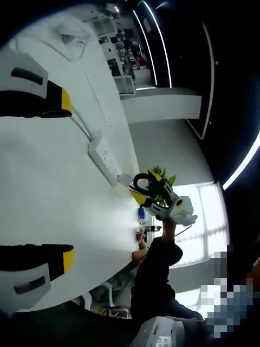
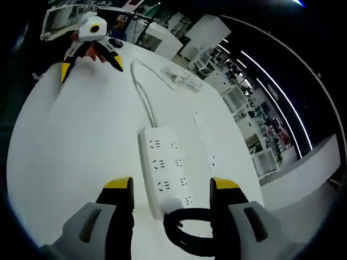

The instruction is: Straighten the power strip on the desk, plug the charger into it

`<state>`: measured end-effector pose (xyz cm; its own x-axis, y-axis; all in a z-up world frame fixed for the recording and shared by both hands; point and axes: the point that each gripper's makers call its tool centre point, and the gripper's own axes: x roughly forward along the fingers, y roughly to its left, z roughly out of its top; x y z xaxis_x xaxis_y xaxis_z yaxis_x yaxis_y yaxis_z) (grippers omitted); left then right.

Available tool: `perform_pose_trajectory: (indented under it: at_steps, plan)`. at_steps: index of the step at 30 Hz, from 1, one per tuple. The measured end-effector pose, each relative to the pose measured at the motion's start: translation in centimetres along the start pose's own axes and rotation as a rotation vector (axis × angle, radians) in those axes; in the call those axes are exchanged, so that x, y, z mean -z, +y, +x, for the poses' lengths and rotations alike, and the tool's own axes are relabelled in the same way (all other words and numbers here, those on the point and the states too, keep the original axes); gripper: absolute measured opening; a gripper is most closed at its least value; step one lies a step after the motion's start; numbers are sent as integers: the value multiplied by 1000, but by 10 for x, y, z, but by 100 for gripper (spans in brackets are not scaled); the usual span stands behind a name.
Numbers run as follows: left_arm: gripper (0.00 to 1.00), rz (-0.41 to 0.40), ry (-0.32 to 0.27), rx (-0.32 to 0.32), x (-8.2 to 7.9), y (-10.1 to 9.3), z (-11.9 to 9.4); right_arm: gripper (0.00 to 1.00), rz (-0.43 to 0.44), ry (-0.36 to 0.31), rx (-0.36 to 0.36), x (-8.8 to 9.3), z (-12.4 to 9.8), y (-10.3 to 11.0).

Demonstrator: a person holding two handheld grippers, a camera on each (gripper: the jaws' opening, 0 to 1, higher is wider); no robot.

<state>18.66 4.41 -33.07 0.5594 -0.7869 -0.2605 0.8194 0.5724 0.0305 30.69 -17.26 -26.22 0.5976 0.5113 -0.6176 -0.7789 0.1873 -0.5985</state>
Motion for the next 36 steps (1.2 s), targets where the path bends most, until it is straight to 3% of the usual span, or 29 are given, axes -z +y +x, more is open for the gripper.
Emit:
perform_pose_trajectory:
  at_steps: [16,26,36]
  plan:
    - [99,13,2,0,-4,-3,-2,60,115,-169,43,-19,-37,-5]
    - [99,13,7,8,-5,-6,0,62,211,-245,55,-14,-58,-3]
    - [99,12,13,9,-5,-8,2,63,286,-292,77,3,-71,-6]
